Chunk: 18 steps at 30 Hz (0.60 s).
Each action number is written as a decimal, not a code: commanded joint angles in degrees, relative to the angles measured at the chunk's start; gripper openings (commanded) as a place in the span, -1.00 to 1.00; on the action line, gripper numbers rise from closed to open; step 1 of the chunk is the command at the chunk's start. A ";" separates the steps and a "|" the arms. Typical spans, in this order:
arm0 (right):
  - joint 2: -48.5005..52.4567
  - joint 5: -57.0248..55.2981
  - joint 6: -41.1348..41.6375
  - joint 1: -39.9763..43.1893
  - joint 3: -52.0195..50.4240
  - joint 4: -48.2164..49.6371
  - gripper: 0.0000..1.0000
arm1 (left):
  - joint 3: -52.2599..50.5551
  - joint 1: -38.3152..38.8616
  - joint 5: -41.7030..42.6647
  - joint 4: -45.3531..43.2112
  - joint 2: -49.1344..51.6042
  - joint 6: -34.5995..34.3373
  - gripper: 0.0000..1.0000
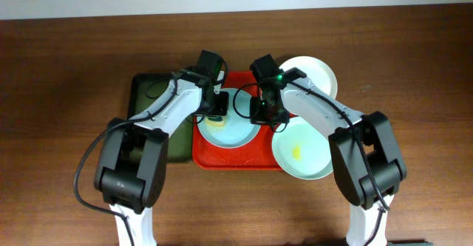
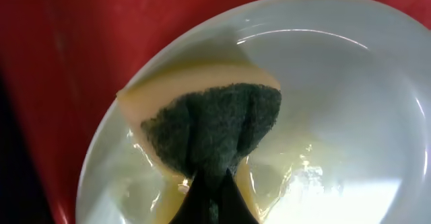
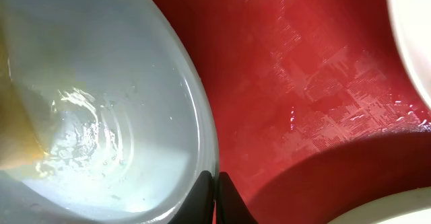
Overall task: Clean dirty plates on tray and stack at the side
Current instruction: 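Scrub the light-blue plate with the sponge while the right gripper holds it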
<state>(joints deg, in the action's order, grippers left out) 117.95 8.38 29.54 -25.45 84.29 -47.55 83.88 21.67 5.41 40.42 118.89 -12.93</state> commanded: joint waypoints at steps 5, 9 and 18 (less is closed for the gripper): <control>0.83 -0.04 -0.76 -0.42 -0.52 -0.15 -0.92 | -0.37 0.35 19.15 0.17 3.04 2.58 -1.00; 0.83 -0.04 -0.76 -0.42 -0.52 -0.17 -0.92 | -0.37 0.33 30.69 -0.52 3.02 6.45 -1.00; 0.83 -0.07 -0.76 -0.42 -0.52 -0.15 -0.90 | 0.17 -5.01 19.89 4.42 -5.27 8.70 -1.00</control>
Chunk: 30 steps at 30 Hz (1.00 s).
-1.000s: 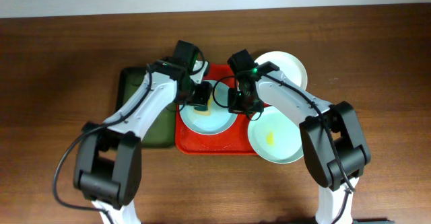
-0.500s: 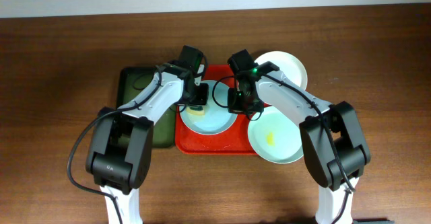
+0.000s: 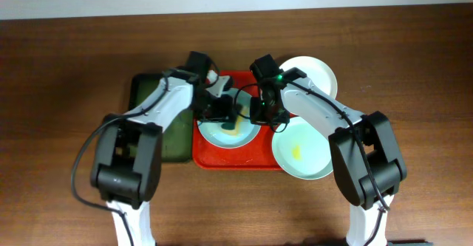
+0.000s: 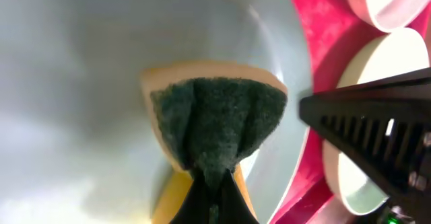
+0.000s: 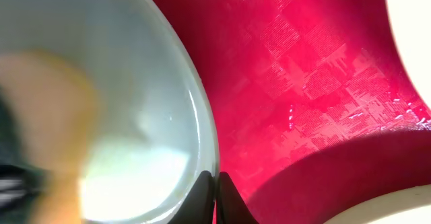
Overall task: Clean dirty plates on tray and stack at the side
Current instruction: 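Scrub the light-blue plate with the sponge while the right gripper holds it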
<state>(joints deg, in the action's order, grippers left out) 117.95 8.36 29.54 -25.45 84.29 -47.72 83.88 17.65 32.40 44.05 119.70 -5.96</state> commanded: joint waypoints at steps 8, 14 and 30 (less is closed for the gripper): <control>0.83 -0.04 -0.76 -0.42 -0.52 0.02 -0.90 | -2.54 3.28 -25.31 -2.67 -6.14 -4.31 -1.00; 0.83 -0.04 -0.76 -0.42 -0.52 0.09 -0.90 | -4.26 6.93 -35.85 -4.57 -6.01 -9.79 -1.00; 0.83 -0.02 -0.76 -0.42 -0.50 -0.02 -0.90 | -4.22 8.44 -16.87 -6.32 -2.16 -9.35 -1.00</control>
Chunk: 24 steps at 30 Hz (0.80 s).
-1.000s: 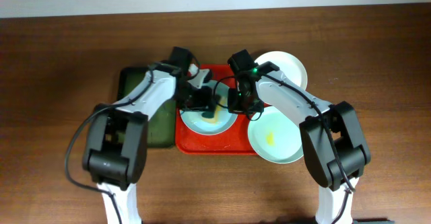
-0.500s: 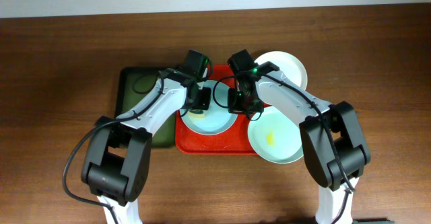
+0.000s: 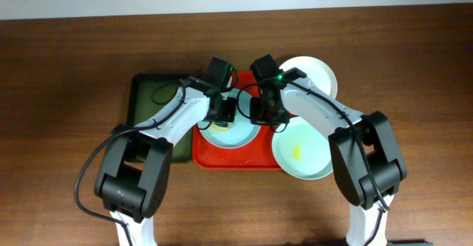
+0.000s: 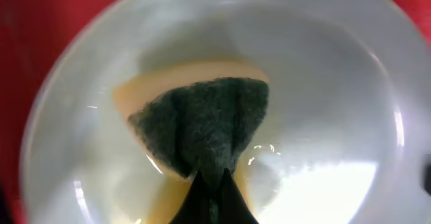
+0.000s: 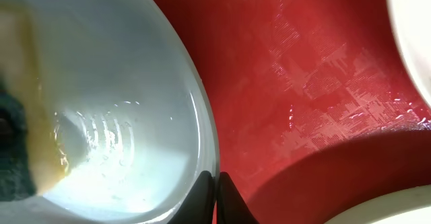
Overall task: Clean dirty plates on tray and stack at the side
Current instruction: 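Scrub the light-blue plate with the sponge while the right gripper holds it, then return the sponge to the black tray and release it with left gripper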
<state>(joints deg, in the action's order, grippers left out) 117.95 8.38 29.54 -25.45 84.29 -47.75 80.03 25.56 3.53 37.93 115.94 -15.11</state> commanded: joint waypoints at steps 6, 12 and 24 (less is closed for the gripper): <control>0.83 -0.07 -0.76 -0.42 -0.52 0.02 -0.90 | 3.91 0.52 19.61 5.64 -0.09 4.59 -1.00; 0.81 8.33 -4.24 3.10 -0.35 -0.20 -0.92 | 3.96 0.52 -8.09 11.21 -10.38 5.77 -1.00; 0.81 11.96 -4.26 5.92 -0.42 -0.24 -0.92 | 2.97 -13.49 -16.70 19.65 -13.66 -1.97 -1.00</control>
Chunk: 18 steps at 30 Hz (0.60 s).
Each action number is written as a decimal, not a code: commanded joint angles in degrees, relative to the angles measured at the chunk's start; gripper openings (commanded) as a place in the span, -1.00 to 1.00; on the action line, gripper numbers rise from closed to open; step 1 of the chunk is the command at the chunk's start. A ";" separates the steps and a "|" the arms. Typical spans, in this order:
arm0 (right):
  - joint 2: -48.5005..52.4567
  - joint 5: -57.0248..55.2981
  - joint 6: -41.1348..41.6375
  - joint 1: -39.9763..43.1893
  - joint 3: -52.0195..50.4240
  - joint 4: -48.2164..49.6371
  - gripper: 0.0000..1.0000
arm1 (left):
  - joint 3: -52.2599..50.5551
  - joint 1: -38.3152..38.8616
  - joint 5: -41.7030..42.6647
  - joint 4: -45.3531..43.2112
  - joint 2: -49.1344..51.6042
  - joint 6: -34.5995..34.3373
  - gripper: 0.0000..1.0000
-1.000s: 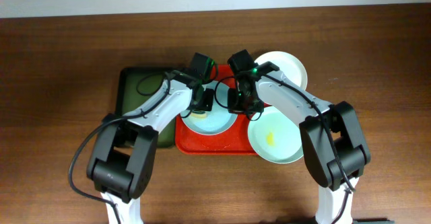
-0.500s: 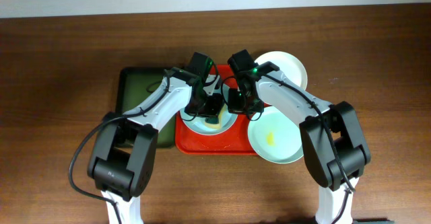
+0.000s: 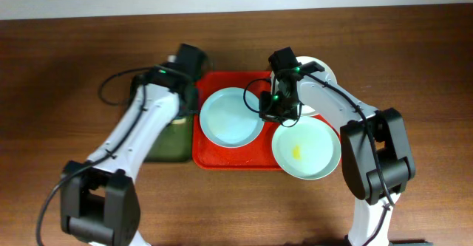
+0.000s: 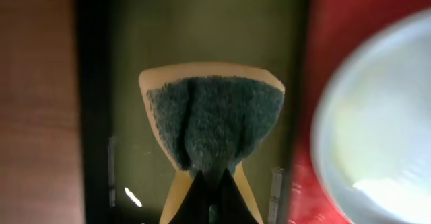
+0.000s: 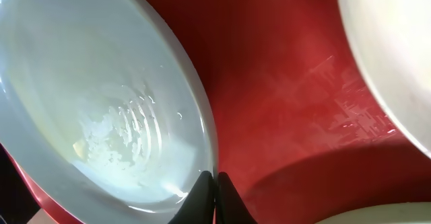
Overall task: Clean dirty plates on tray and stack at the side
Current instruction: 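Return the sponge to the black tray and release it with left gripper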
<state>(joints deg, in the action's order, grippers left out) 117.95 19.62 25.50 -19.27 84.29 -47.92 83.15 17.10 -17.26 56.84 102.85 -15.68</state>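
Note:
A light blue plate (image 3: pixel 229 118) lies on the red tray (image 3: pixel 236 159), its inside wet and smeared (image 5: pixel 101 109). My right gripper (image 5: pixel 215 181) is shut on its right rim, seen from overhead as well (image 3: pixel 269 114). My left gripper (image 4: pixel 215 183) is shut on a yellow sponge with a green scouring face (image 4: pixel 213 122). It holds the sponge over the dark green tray (image 4: pixel 135 83), to the left of the plate (image 4: pixel 377 123). A white plate with a yellow stain (image 3: pixel 305 151) lies at the red tray's right edge.
Another white plate (image 3: pixel 323 72) sits behind the right arm, mostly hidden by it. The dark green tray (image 3: pixel 164 144) lies against the red tray's left side. Brown table surface (image 3: pixel 66 91) surrounds both trays.
My left gripper, still shut on the sponge, has left the blue plate and is now over the dark green tray. The right gripper keeps its hold on the plate rim and sits slightly further right.
The right gripper was shut on the blue plate's rim at every moment. The left gripper pressed the sponge on the plate's left part, then its right part, then its middle. Now the sponge is off the plate and over the green tray.

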 commanded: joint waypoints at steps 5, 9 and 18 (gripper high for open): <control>0.81 0.70 -0.24 -0.31 -0.42 -0.68 -0.92 | -5.68 -12.28 18.38 -4.44 -0.55 6.29 -1.00; 0.81 0.68 -0.83 -0.31 -0.42 -0.68 -0.91 | -12.68 -12.46 16.39 -12.20 -0.28 6.29 -1.00; 0.81 -0.81 -1.31 -0.31 -0.42 -1.16 -0.91 | -14.36 -12.46 14.88 -14.82 1.44 5.90 -0.09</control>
<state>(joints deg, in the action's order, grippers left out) 117.97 19.40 24.86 -19.27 84.29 -48.66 69.14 4.80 -2.33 42.17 103.79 -10.13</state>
